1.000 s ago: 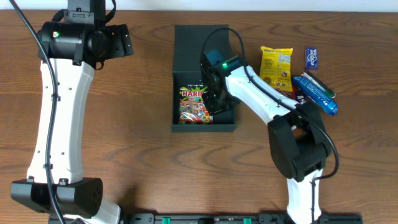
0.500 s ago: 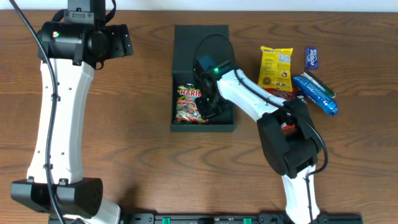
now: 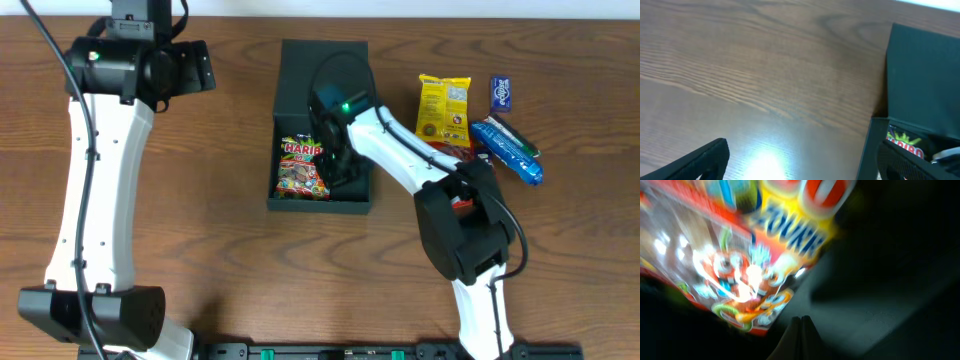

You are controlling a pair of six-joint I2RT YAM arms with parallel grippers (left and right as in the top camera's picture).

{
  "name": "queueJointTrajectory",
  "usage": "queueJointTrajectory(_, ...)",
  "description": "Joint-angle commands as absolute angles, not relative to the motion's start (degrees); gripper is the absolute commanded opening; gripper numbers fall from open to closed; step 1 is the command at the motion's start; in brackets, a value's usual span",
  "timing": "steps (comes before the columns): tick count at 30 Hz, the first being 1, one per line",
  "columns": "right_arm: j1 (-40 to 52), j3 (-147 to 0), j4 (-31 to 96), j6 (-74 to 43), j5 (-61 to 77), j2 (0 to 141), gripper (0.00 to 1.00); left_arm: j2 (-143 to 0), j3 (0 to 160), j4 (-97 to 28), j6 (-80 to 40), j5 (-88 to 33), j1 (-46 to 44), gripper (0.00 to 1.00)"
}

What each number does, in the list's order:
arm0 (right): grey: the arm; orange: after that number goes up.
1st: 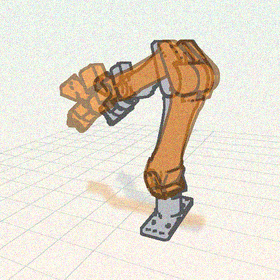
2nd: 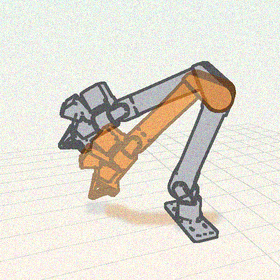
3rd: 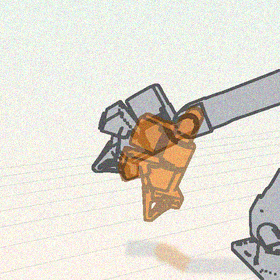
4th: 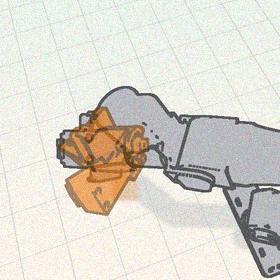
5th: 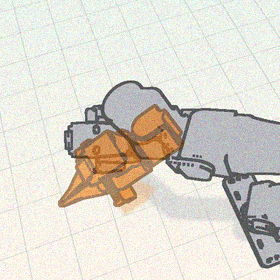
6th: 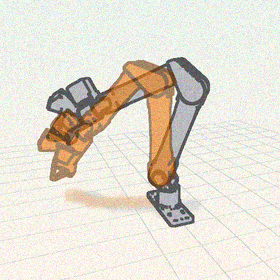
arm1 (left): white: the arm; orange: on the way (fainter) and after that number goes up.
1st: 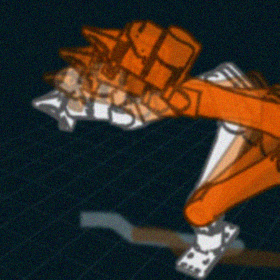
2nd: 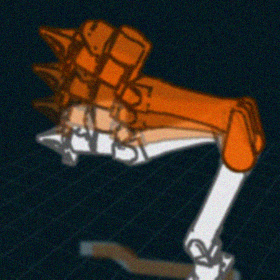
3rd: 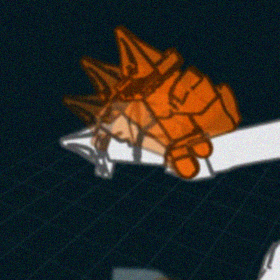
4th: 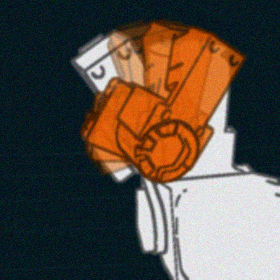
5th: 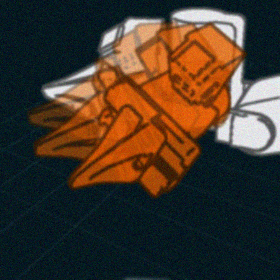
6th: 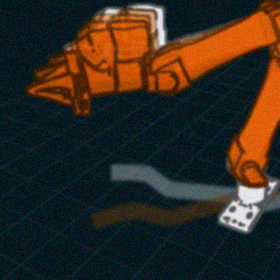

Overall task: Pack container
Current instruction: 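Withdraw the right gripper from the box toward the snacks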

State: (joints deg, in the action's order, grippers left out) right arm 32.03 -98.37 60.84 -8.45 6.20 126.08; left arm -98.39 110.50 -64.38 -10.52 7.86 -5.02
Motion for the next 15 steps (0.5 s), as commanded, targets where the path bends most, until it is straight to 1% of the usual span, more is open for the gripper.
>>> queueJointTrajectory(1, 30.3, -102.8, 61.2, -7.6, 2.8, 126.2, 0.01, -100.1, 103.9, -62.2, -11.5, 4.9, -4.8, 0.95)
queueJointTrajectory(5, 28.7, -103.5, 61.6, -7.6, 2.8, 126.2, 0.01, -101.9, 94.5, -57.8, -13.3, -2.0, -4.8, 1.00)
queueJointTrajectory(6, 28.1, -104.0, 62.6, -7.6, 2.8, 126.2, 0.01, -102.8, 92.4, -57.0, -14.2, -3.4, -4.8, 1.00)
queueJointTrajectory(7, 27.4, -104.9, 63.6, -7.6, 3.1, 126.2, 0.01, -103.6, 90.7, -56.5, -14.4, -5.1, -4.8, 0.95)
queueJointTrajectory(8, 26.5, -106.6, 65.0, -7.6, 3.6, 125.9, 0.01, -104.3, 89.5, -56.2, -14.4, -6.3, -4.8, 0.94)
queueJointTrajectory(15, 19.6, -117.1, 68.2, -5.9, 3.3, 120.2, 0.01, -109.4, 87.2, -54.7, -15.3, -11.7, -5.2, 0.95)
